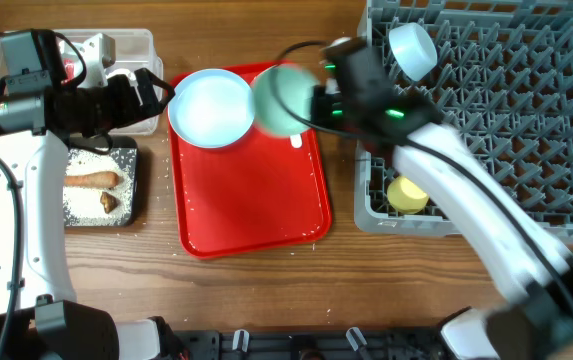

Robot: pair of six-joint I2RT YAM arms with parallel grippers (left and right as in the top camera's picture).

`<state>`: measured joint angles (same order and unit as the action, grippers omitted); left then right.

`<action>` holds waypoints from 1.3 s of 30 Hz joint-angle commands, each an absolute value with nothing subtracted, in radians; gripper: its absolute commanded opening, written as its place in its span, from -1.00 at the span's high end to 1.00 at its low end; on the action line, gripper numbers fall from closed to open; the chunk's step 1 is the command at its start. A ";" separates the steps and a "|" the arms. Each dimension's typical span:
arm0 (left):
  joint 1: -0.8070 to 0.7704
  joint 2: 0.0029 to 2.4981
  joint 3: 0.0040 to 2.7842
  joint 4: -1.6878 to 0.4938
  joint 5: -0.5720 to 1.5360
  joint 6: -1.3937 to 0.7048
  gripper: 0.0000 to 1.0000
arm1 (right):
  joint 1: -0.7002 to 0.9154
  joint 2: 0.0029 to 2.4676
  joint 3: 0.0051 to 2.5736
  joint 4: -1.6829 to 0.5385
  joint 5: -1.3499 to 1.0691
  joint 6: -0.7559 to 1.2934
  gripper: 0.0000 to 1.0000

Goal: Sort waste into correct bins and load items into the dishwasher rack
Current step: 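Carry the mint cup into the rack and set it down with the right gripper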

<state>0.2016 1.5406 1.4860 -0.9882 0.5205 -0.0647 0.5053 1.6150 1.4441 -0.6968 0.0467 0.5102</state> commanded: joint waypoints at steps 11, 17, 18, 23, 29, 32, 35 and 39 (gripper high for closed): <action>0.207 1.541 1.493 -0.985 0.522 -0.059 -1.00 | 0.431 1.607 1.394 -0.881 1.355 0.336 0.91; 0.207 1.541 1.493 -0.985 0.522 -0.059 -1.00 | 0.398 1.829 1.394 -0.702 1.373 -0.078 0.91; 0.207 1.541 1.493 -0.985 0.522 -0.059 -1.00 | 0.398 1.844 1.394 -0.698 1.373 -0.103 0.91; 0.207 1.541 1.493 -0.985 0.522 -0.059 -1.00 | 0.372 1.873 1.394 -0.691 1.373 -0.155 0.91; 0.207 1.541 1.493 -0.985 0.522 -0.059 -1.00 | 0.356 1.874 1.394 -0.693 1.158 -0.158 0.93; 0.207 1.541 1.493 -0.985 0.522 -0.059 -1.00 | 0.357 1.874 1.394 -0.709 1.075 -0.158 0.91; 0.207 1.541 1.493 -0.985 0.522 -0.059 -1.00 | 0.375 1.874 1.394 -0.720 1.075 -0.158 0.92; 0.207 1.541 1.493 -0.985 0.522 -0.059 -1.00 | 0.411 1.874 1.394 -0.728 1.075 -0.166 0.90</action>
